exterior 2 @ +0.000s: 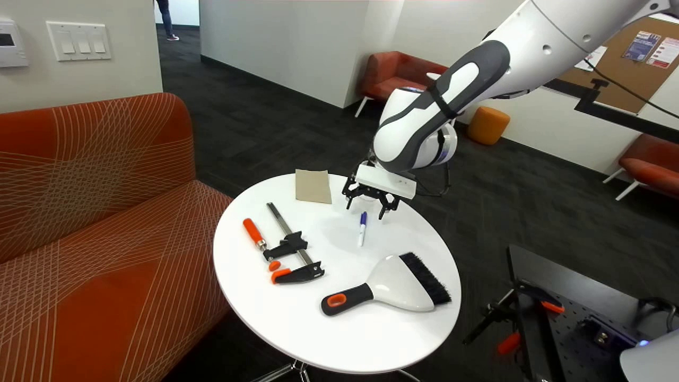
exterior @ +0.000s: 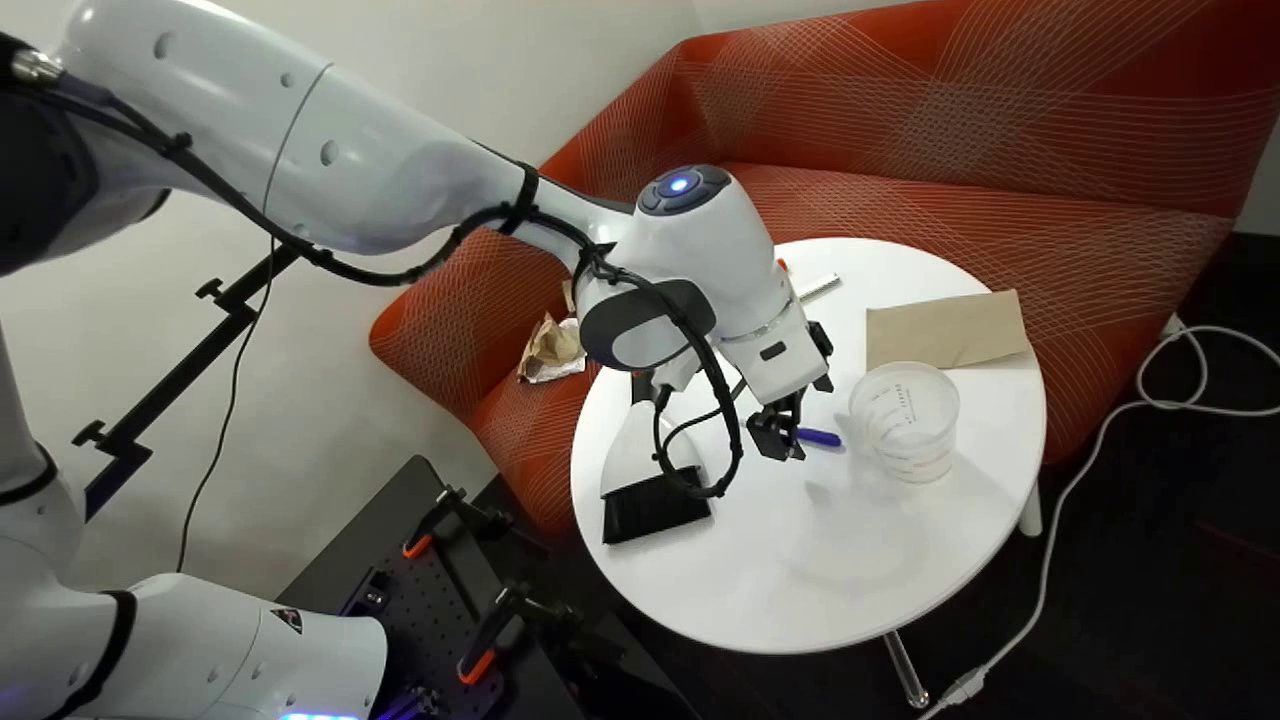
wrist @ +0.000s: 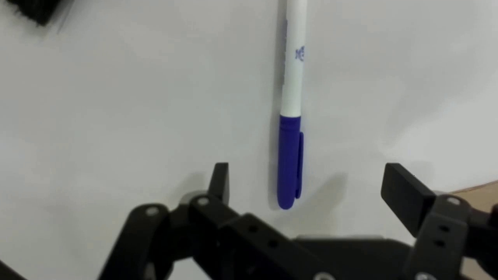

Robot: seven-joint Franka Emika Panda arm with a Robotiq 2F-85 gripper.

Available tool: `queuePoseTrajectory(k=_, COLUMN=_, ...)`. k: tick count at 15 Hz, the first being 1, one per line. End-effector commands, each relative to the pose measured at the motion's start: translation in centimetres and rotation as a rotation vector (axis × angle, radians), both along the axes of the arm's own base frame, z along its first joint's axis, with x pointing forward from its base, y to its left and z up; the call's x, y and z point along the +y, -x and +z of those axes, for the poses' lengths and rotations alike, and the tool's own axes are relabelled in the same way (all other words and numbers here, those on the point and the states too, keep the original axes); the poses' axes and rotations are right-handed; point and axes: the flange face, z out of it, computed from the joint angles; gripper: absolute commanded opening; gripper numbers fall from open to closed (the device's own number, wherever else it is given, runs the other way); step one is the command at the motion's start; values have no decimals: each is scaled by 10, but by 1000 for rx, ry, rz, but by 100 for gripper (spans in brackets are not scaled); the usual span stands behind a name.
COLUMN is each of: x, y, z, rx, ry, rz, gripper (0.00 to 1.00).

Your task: Move the bowl to the right the ln put the marker in it

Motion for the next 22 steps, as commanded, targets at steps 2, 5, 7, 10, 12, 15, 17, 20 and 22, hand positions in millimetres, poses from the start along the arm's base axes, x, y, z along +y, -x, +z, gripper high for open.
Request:
queuePoseTrajectory(k=2, x=-8, y=-9, z=-10, rx=13, ry=-13, rz=13, gripper=75)
queuePoseTrajectory(k=5, x=-11, y=-10, z=-14, rx=12, ry=-11, rz=12, gripper=59)
queuePoseTrajectory(k=7, x=-12, y=-11, z=-15, rx=12, ry=-10, rz=12, gripper=43)
queuePoseTrajectory(k=10, x=-13, y=-14, z=-12, rx=9, ry=-8, rz=13, gripper=19)
queuePoseTrajectory(k=12, x=-11, y=-15, z=-10, rx=11, ry=-7, rz=13, gripper=4)
queuePoseTrajectory(k=15, x=-7, y=-16, z=4, rx=5, ry=-9, rz=11, gripper=5)
queuePoseTrajectory(k=17, x=-1, y=-17, z=24, rx=-16, ry=-8, rz=12, gripper=5)
queuePoseTrajectory(k=20, x=4, y=-23, z=65, rx=-60, ry=9, rz=17, gripper=5)
queuePoseTrajectory(k=22, x=5, y=-27, z=94, rx=-86, ry=26, rz=18, gripper=5)
